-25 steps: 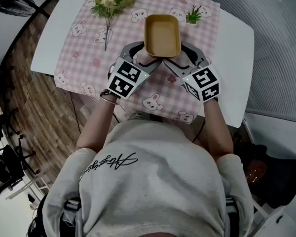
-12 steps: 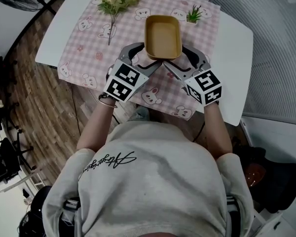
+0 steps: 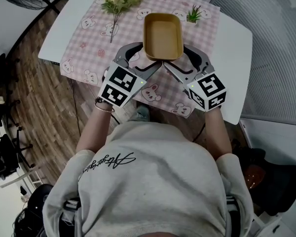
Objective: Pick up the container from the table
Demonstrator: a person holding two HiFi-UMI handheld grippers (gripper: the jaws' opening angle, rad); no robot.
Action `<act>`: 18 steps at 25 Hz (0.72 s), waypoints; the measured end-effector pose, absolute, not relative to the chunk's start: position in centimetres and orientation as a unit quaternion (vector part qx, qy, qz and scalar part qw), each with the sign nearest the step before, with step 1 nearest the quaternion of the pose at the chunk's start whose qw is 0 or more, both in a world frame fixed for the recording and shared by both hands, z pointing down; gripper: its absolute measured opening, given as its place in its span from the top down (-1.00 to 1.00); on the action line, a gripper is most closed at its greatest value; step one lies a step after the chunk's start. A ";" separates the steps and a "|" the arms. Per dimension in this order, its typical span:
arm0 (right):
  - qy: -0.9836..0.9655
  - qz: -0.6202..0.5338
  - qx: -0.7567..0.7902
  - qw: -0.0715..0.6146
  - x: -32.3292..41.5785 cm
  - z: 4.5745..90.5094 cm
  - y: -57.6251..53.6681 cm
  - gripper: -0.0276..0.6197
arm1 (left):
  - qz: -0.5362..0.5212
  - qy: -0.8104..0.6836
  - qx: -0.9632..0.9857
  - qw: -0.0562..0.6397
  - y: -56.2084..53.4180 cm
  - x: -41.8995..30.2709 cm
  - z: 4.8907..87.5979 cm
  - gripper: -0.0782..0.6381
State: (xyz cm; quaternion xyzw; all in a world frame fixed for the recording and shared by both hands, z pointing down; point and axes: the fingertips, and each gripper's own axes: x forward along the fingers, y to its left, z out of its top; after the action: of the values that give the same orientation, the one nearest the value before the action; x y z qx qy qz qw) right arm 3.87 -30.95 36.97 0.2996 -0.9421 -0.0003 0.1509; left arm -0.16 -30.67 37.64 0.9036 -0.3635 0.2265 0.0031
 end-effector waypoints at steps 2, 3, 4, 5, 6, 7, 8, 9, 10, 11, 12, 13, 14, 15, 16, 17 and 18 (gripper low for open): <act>-0.943 -0.004 0.297 0.146 4.0 36.4 -30.8 -0.01 | 0.220 -0.365 0.905 0.003 -30.6 -0.1 37.1 -0.04; -0.944 -0.007 0.297 0.145 4.0 36.1 -30.7 -0.01 | 0.216 -0.365 0.906 0.004 -30.4 -0.1 36.9 -0.04; -0.944 -0.010 0.297 0.144 4.0 35.8 -30.4 -0.01 | 0.211 -0.365 0.907 0.005 -30.2 -0.1 36.6 -0.04; -0.944 -0.013 0.296 0.143 3.9 35.4 -30.2 -0.01 | 0.207 -0.366 0.907 0.006 -29.9 -0.1 36.3 -0.04; -0.945 -0.016 0.295 0.141 3.9 35.1 -29.9 -0.01 | 0.204 -0.368 0.907 0.004 -29.6 -0.2 36.0 -0.04; -0.946 -0.017 0.294 0.139 3.7 34.8 -29.6 -0.01 | 0.203 -0.371 0.906 0.002 -29.3 -0.3 35.6 -0.04; -0.947 -0.019 0.291 0.136 3.6 34.5 -29.4 -0.01 | 0.203 -0.374 0.905 -0.001 -29.1 -0.5 35.3 -0.04; -0.948 -0.019 0.289 0.133 3.6 34.2 -29.2 -0.01 | 0.202 -0.376 0.904 -0.003 -28.9 -0.5 35.0 -0.04; -0.949 -0.020 0.288 0.130 3.5 33.9 -29.0 -0.01 | 0.202 -0.377 0.904 -0.005 -28.7 -0.6 34.8 -0.04; -0.949 -0.020 0.286 0.128 3.4 33.7 -28.9 -0.01 | 0.201 -0.379 0.904 -0.006 -28.5 -0.7 34.5 -0.04; -0.950 -0.020 0.285 0.126 3.4 33.5 -28.7 -0.01 | 0.200 -0.380 0.903 -0.007 -28.3 -0.8 34.3 -0.04; -0.951 -0.021 0.284 0.124 3.3 33.2 -28.5 -0.01 | 0.200 -0.381 0.903 -0.009 -28.1 -0.9 34.0 -0.04; -0.951 -0.023 0.283 0.123 3.2 32.9 -28.3 -0.01 | 0.200 -0.383 0.902 -0.011 -27.9 -1.0 33.6 -0.04; -0.951 -0.025 0.283 0.121 3.1 32.5 -28.1 -0.01 | 0.199 -0.385 0.901 -0.014 -27.8 -1.0 33.2 -0.04; -0.952 -0.027 0.282 0.118 3.1 32.1 -28.0 -0.01 | 0.197 -0.386 0.901 -0.017 -27.6 -1.1 32.8 -0.04; -0.952 -0.028 0.282 0.116 3.1 31.6 -27.8 -0.01 | 0.195 -0.387 0.901 -0.019 -27.4 -1.1 32.4 -0.04; -0.952 -0.030 0.282 0.113 3.1 31.3 -27.6 -0.01 | 0.193 -0.386 0.902 -0.019 -27.2 -1.1 32.1 -0.04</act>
State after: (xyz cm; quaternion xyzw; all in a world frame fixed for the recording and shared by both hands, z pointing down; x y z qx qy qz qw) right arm 3.08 -27.56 31.27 0.2815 -0.9525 -0.0297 0.1126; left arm -1.09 -27.18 32.08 0.9018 -0.3864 0.1926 -0.0194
